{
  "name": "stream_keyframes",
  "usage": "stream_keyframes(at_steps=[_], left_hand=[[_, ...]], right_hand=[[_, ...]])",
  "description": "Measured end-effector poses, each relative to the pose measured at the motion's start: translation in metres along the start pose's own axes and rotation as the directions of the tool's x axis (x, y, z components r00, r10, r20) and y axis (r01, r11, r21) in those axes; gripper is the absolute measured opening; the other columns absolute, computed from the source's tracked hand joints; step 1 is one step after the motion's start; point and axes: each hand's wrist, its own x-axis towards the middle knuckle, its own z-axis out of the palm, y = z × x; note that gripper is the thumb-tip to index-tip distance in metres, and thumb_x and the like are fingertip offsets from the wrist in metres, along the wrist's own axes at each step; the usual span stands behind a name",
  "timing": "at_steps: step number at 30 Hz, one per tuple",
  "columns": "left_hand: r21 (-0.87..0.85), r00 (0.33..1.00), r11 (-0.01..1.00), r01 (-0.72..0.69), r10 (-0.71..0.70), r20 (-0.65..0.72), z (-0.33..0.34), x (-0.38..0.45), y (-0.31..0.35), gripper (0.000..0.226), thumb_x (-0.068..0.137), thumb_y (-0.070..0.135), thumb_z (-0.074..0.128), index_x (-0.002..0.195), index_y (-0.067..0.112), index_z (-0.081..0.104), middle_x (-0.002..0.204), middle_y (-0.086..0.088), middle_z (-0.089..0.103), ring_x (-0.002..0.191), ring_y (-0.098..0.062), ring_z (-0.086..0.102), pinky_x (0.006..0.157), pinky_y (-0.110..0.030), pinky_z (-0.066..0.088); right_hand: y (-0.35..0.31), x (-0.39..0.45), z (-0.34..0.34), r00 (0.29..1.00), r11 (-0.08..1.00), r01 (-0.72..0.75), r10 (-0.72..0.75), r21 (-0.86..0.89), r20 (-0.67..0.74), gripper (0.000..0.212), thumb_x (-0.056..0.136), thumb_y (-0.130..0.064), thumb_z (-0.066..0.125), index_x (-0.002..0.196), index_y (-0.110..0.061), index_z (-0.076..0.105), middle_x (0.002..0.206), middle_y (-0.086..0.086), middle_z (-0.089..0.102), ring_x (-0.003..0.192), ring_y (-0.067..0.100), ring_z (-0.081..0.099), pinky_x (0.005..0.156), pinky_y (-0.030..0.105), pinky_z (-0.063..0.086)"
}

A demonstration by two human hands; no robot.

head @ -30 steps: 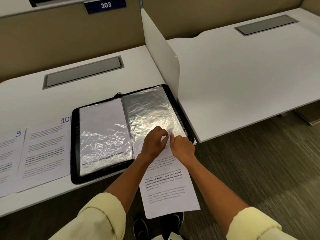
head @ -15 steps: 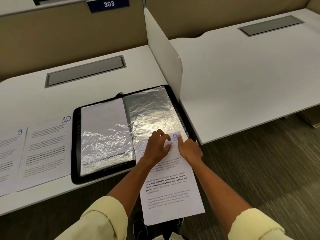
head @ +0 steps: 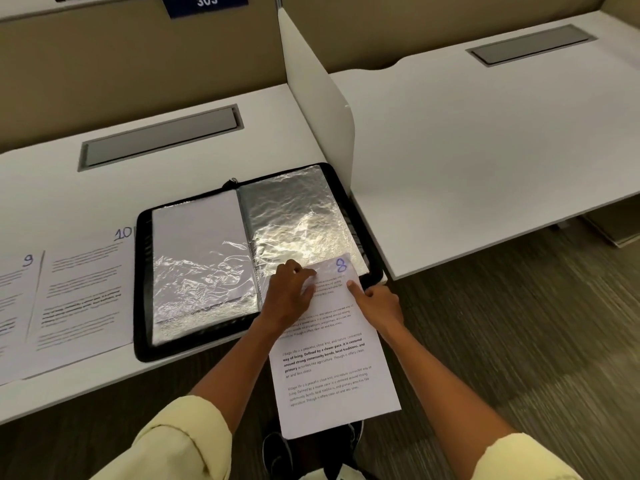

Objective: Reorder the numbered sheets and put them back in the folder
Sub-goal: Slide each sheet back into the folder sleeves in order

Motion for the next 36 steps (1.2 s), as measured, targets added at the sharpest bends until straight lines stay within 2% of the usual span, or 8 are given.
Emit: stream_keyframes(at_steps=[4,7,10,14,23,27,31,36], left_hand=[[0.056,0.998,0.998,0.004,-0.001,-0.059,-0.007,-0.010,-0.011,0.027,0.088,0.025,0.067,0.114,0.022,0.068,0.107,-0.006,0.054,0.093,-0.024,0.049,0.078,-0.038,0.043],[0.052,0.996,0.999,0.000,0.005,-0.094,-0.009,-0.015,-0.018,0.026,0.087,0.028,0.064,0.112,0.023,0.068,0.106,-0.005,0.054,0.094,-0.025,0.050,0.078,-0.038,0.040],[0.048,0.995,0.999,0.005,-0.001,-0.100,-0.011,-0.019,-0.021,0.024,0.088,0.031,0.059,0.110,0.026,0.067,0.104,-0.007,0.054,0.094,-0.027,0.050,0.077,-0.040,0.042],[0.063,0.996,0.998,0.008,-0.003,-0.090,-0.017,-0.022,-0.019,0.021,0.089,0.024,0.063,0.109,0.023,0.068,0.101,-0.011,0.054,0.092,-0.030,0.051,0.076,-0.043,0.046],[0.103,0.999,0.995,0.008,-0.002,-0.050,-0.020,-0.024,-0.016,0.017,0.090,0.020,0.065,0.105,0.016,0.070,0.096,-0.015,0.052,0.088,-0.034,0.050,0.072,-0.042,0.044],[0.092,0.998,0.996,-0.017,0.023,-0.059,-0.020,-0.028,-0.018,0.017,0.091,0.020,0.065,0.105,0.014,0.071,0.097,-0.016,0.054,0.088,-0.035,0.050,0.071,-0.042,0.044],[0.075,0.999,0.997,-0.002,0.006,-0.051,-0.020,-0.026,-0.017,0.018,0.090,0.019,0.066,0.106,0.013,0.072,0.101,-0.017,0.056,0.092,-0.037,0.052,0.073,-0.044,0.047],[0.038,0.997,0.998,0.041,-0.039,-0.064,-0.019,-0.024,-0.015,0.014,0.090,0.019,0.064,0.097,0.009,0.072,0.101,-0.014,0.060,0.095,-0.033,0.054,0.075,-0.043,0.046]], right_hand=[[0.015,-0.013,-0.003,0.994,0.996,0.029,-0.037,0.086,0.099,0.039,0.097,-0.045,0.060,0.079,-0.010,0.061,0.087,0.009,0.071,0.077,0.019,0.069,0.070,0.033,0.056],[0.026,-0.026,-0.005,0.985,0.985,-0.004,-0.026,0.171,0.172,0.029,0.096,-0.041,0.064,0.101,-0.013,0.066,0.098,0.005,0.074,0.086,0.019,0.073,0.075,0.035,0.062],[0.036,-0.043,-0.007,0.975,0.970,-0.068,0.014,0.235,0.223,0.029,0.094,-0.041,0.067,0.111,-0.017,0.064,0.102,0.004,0.075,0.087,0.016,0.075,0.074,0.032,0.061],[0.049,-0.065,-0.014,0.973,0.962,-0.124,0.069,0.244,0.222,0.026,0.093,-0.038,0.069,0.108,-0.017,0.065,0.102,0.003,0.073,0.091,0.015,0.072,0.069,0.026,0.056],[0.083,-0.102,-0.005,0.978,0.891,-0.202,0.161,0.407,0.132,0.027,0.090,-0.029,0.073,0.105,-0.006,0.070,0.098,0.006,0.077,0.093,0.022,0.074,0.089,0.045,0.058],[0.099,-0.123,0.008,0.977,0.804,-0.213,0.195,0.555,0.092,0.029,0.089,-0.027,0.075,0.109,-0.007,0.070,0.102,0.009,0.076,0.101,0.027,0.072,0.091,0.046,0.057],[0.108,-0.148,0.028,0.967,0.609,-0.236,0.224,0.758,0.122,0.030,0.090,-0.014,0.071,0.117,-0.002,0.064,0.111,0.014,0.075,0.105,0.028,0.071,0.094,0.046,0.057],[0.106,-0.170,0.059,0.962,0.508,-0.253,0.220,0.824,0.160,0.033,0.090,-0.006,0.069,0.121,-0.006,0.057,0.111,0.014,0.075,0.100,0.032,0.073,0.079,0.041,0.063]])
